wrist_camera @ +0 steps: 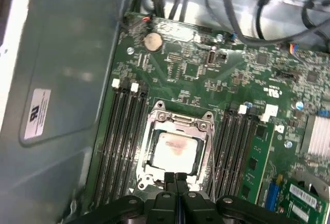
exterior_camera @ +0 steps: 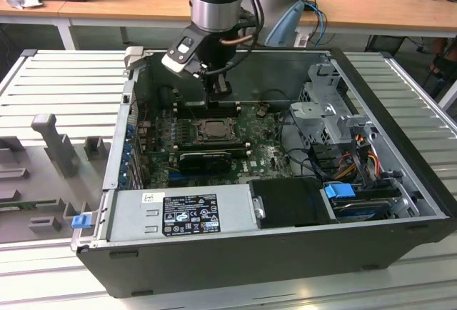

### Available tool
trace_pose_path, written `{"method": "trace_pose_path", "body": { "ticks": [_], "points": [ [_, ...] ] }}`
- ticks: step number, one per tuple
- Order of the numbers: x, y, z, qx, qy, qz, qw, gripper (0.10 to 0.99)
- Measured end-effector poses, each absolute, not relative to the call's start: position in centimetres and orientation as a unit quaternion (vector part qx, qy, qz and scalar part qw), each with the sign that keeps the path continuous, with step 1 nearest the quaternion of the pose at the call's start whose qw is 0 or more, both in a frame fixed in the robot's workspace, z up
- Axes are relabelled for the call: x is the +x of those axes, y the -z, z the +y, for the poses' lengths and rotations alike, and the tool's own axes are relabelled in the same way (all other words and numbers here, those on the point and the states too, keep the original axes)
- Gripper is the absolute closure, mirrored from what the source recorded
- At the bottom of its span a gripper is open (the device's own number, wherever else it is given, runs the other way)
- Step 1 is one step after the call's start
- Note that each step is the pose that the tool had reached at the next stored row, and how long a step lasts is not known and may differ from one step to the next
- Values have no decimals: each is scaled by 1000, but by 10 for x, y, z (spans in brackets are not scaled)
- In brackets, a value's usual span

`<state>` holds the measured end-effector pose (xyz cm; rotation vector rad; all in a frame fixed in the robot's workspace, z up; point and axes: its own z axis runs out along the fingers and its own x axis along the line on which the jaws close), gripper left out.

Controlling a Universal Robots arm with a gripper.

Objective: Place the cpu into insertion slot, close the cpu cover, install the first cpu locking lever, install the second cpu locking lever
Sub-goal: 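Install the first cpu locking lever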

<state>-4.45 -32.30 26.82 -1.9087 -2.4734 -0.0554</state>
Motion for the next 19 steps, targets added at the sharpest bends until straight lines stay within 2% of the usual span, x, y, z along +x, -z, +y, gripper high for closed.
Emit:
{"method": "trace_pose_path", "body": {
  "ticks": [19],
  "points": [
    [-44, -268, -323, -517, 17, -855, 10, 980]
  ]
}}
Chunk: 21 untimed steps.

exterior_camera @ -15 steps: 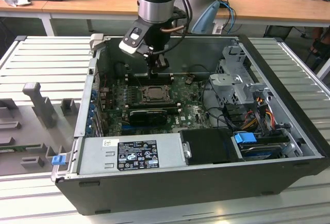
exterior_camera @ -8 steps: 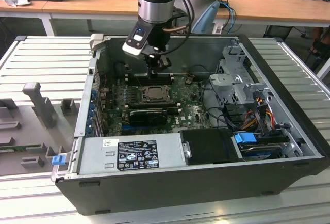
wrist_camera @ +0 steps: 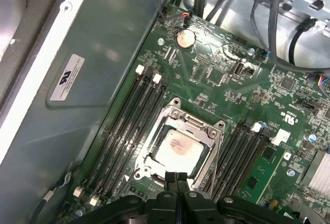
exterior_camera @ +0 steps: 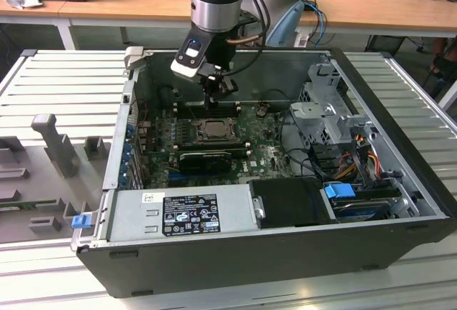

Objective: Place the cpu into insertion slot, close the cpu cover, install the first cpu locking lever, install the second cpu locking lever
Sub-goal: 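Install the first cpu locking lever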

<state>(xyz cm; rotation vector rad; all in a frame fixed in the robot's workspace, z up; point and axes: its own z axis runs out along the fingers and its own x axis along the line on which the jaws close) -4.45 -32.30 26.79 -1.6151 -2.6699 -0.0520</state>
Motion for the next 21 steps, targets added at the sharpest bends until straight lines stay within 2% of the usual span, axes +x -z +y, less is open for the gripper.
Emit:
{"method": "trace_pose_path", "body": {
  "ticks": [21],
  "points": [
    [-44, -268, -323, -441, 16, -897, 12, 980]
  ]
}}
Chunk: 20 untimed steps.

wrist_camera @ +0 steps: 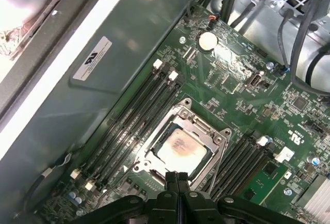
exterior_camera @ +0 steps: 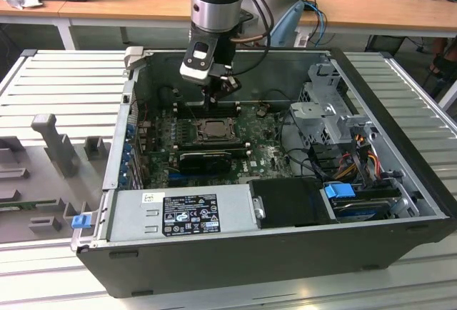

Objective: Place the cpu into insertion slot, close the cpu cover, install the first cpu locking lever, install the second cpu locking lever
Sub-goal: 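Install the first cpu locking lever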

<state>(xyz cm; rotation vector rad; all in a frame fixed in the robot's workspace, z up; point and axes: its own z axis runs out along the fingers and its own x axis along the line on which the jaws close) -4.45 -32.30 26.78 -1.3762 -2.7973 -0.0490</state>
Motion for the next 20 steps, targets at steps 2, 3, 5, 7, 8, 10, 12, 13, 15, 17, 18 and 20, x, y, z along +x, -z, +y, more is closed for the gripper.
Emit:
{"method": "trace_pose_path", "body": {
  "ticks": [2, 3, 5, 7, 8, 10, 12, 13, 15, 17, 18, 20],
  "points": [
    [-44, -268, -323, -436, 16, -900, 12, 980],
    [-44, -268, -323, -433, 16, -901, 12, 980],
    [-44, -268, -323, -429, 16, -903, 12, 980],
    [-44, -268, -323, -423, 15, -906, 12, 980],
    [-44, -268, -323, -420, 15, -907, 12, 980],
    [-44, -268, -323, -411, 15, -912, 12, 980],
    [-44, -268, -323, -397, 15, -918, 13, 980],
    [-44, -268, -323, -391, 15, -920, 13, 980],
    [-44, -268, -323, -365, 15, -931, 13, 980],
    [-44, -268, -323, -348, 14, -937, 13, 980],
    [-44, -268, -323, -344, 14, -939, 13, 980],
    [-44, -268, -323, -324, 14, -946, 14, 980]
  ]
}}
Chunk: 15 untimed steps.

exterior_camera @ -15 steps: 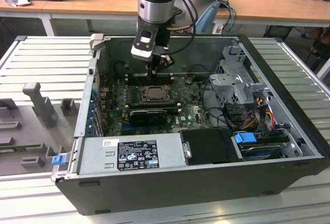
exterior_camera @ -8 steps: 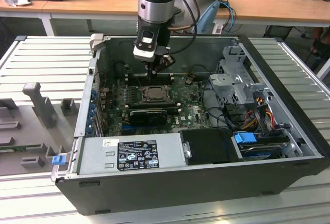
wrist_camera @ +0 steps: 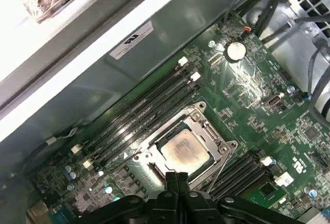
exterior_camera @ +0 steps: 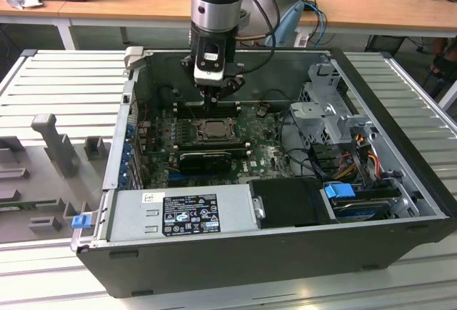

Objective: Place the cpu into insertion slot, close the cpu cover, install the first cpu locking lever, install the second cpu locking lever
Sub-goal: 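Install the first cpu locking lever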

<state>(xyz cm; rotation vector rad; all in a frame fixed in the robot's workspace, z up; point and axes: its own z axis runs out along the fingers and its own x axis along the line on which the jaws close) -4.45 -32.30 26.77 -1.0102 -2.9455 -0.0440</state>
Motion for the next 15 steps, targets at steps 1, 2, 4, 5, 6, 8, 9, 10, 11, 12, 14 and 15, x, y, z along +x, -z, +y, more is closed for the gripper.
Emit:
{"method": "trace_pose_path", "body": {
  "ticks": [1, 2, 4, 5, 6, 8, 9, 10, 11, 12, 14, 15],
  "points": [
    [-44, -268, -323, -316, 14, -949, 14, 980],
    [-44, -267, -323, -307, 14, -951, 14, 980],
    [-45, -267, -323, -286, 14, -958, 14, 980],
    [-44, -267, -323, -270, 13, -963, 15, 980],
    [-44, -267, -323, -258, 13, -966, 15, 980],
    [-44, -267, -323, -236, 13, -972, 15, 980],
    [-45, -267, -323, -223, 13, -975, 15, 980],
    [-45, -267, -323, -217, 12, -976, 15, 980],
    [-45, -267, -323, -211, 12, -977, 15, 980],
    [-45, -267, -323, -197, 12, -980, 15, 980],
    [-45, -267, -323, -184, 12, -983, 16, 980],
    [-45, -267, -323, -176, 12, -984, 16, 980]
  ]
}}
